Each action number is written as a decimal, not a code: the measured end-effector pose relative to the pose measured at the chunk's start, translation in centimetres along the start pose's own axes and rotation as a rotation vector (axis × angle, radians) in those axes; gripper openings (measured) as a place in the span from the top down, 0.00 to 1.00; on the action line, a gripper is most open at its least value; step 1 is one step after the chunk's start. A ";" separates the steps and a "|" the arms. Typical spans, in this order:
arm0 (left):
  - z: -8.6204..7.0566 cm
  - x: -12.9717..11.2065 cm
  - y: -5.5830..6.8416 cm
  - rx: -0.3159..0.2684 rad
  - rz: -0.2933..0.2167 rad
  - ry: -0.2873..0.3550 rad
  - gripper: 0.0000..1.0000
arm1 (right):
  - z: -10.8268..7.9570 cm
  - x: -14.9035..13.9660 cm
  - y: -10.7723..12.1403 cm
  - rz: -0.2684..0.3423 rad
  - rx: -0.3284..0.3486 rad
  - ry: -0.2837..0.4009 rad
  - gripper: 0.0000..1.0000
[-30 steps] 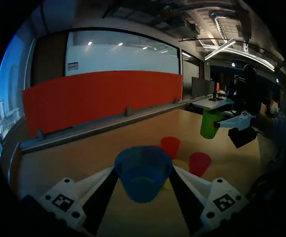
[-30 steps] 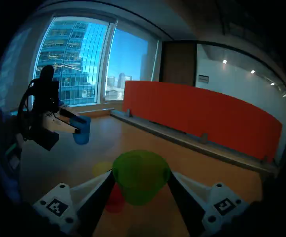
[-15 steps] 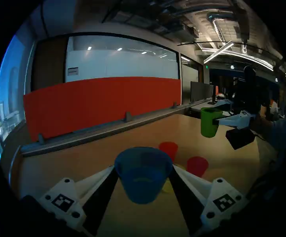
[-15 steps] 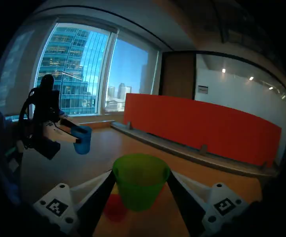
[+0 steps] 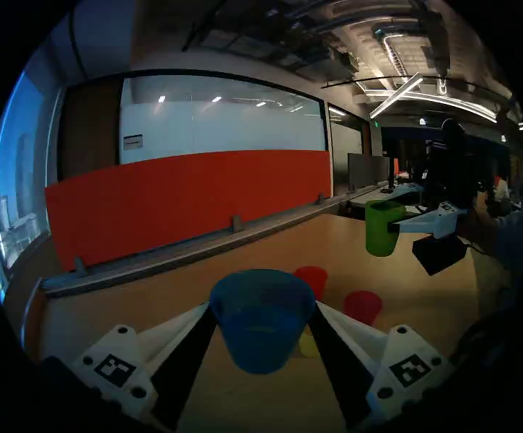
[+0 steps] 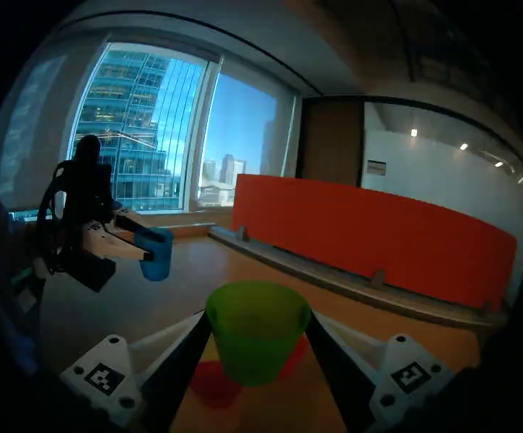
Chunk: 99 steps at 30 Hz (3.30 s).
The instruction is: Pour water
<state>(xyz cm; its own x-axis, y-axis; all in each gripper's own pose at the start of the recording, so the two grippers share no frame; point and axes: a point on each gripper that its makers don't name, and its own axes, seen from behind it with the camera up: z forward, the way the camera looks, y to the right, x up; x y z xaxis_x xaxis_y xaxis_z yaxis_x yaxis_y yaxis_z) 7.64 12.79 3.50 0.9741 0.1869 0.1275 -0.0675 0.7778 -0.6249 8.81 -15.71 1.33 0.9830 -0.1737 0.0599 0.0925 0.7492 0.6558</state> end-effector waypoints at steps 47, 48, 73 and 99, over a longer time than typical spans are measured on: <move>-1.6 9.1 1.0 0.097 0.418 0.123 0.14 | 4.6 1.1 -9.0 -0.018 0.191 0.033 0.07; -1.7 9.2 1.0 0.099 0.424 0.125 0.14 | 4.7 1.2 -9.1 -0.019 0.194 0.034 0.08; -2.5 12.7 2.5 0.124 0.625 0.176 0.14 | 5.7 1.9 -11.9 -0.033 0.263 0.047 0.07; -2.4 15.9 3.7 0.148 0.817 0.210 0.14 | 6.7 2.8 -13.3 -0.051 0.293 0.060 0.07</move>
<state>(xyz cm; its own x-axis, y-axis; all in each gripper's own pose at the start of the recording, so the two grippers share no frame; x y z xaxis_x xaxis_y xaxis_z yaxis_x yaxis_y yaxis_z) 23.41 17.23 1.38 0.6262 0.6194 -0.4734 -0.7791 0.5203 -0.3497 9.27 -30.45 -2.20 0.9867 -0.1619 -0.0172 0.1005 0.5224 0.8468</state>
